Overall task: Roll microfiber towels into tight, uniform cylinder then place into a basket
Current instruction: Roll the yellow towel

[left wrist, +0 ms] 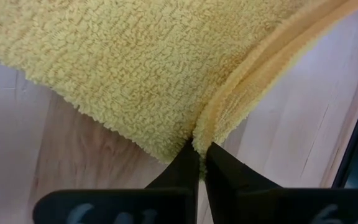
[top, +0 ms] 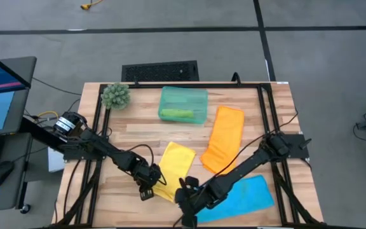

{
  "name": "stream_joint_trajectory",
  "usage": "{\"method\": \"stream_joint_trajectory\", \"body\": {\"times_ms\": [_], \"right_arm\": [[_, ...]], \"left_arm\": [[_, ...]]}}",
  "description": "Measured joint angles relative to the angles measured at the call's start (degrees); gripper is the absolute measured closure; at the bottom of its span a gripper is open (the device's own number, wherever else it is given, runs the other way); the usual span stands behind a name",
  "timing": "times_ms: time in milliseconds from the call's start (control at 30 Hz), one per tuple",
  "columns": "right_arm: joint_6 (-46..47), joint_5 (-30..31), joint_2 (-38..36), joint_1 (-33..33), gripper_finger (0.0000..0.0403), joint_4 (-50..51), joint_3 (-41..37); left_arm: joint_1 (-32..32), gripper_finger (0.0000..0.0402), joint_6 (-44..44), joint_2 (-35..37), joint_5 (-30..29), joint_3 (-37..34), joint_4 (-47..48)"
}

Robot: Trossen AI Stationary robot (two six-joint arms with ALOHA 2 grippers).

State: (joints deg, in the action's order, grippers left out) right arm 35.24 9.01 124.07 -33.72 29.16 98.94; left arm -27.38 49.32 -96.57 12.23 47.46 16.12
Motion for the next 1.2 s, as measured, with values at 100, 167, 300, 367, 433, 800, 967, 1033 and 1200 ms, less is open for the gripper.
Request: {"method": "stream_joint_trajectory", "body": {"times_ms": [100, 167, 300, 367, 433, 800, 967, 1033, 1200], "right_arm": [[-8.74, 0.03, 0.0, 0.12, 0.0228, -4.7, 0.0], [-15.07, 0.03, 0.0, 0.12, 0.0202, -6.99, 0.02], [-20.25, 0.4, 1.99, 0.82, 0.0171, -8.72, 0.11], [-20.43, 0.75, 2.64, 1.2, 0.0166, -8.31, -0.22], [-20.9, 0.73, 3.95, 1.73, 0.0166, -11.4, 0.32], [-23.69, 1.36, 6.23, 1.93, 0.0182, -12.38, 0.09], [-23.71, 0.04, 6.82, 2.55, 0.0181, -13.18, 0.09], [-23.41, 0.14, 7.32, 2.67, 0.0182, -13.11, 0.12], [-23.28, 0.05, 7.47, 2.88, 0.0184, -12.15, 0.09]], "left_arm": [[0.0, 0.0398, 0.0, 0.0, -0.01, 0.0, -0.01], [0.0, 0.0398, -0.05, 0.0, -0.02, 0.0, -0.02], [0.0, 0.0398, -0.29, 0.0, -0.02, 0.02, -0.09], [0.0, 0.0398, -0.37, 0.0, -0.15, 0.02, -0.33], [0.0, 0.0398, -1.02, 0.02, -0.48, 0.02, -0.42], [0.02, 0.0398, -1.53, 0.04, 0.0, 0.02, -0.26], [0.02, 0.0398, -1.53, 0.04, 0.02, 0.02, -0.22], [0.02, 0.0398, -1.53, 0.04, 0.02, 0.02, -0.2], [0.02, 0.0398, -1.53, 0.04, 0.44, 0.02, -0.17]]}}
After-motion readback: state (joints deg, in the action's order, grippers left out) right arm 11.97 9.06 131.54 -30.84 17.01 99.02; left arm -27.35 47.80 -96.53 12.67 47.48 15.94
